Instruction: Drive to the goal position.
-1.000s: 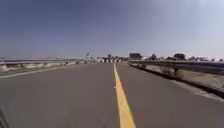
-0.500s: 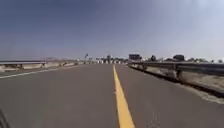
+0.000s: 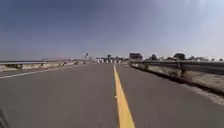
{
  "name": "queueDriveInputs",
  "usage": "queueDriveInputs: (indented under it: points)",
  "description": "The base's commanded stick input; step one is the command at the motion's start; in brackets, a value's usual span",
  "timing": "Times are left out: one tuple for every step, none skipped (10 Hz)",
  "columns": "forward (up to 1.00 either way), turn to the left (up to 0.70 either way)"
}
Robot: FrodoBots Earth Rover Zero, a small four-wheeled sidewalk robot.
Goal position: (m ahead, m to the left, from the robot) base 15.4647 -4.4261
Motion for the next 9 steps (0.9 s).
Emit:
queueDriveInputs:
  points:
    - [0.5,0.0]
    - [0.5,0.0]
    - [0.5,0.0]
    - [0.5,0.0]
    - [0.5,0.0]
    - [0.5,0.0]
    - [0.5,0.0]
    - [0.5,0.0]
    - [0.5,0.0]
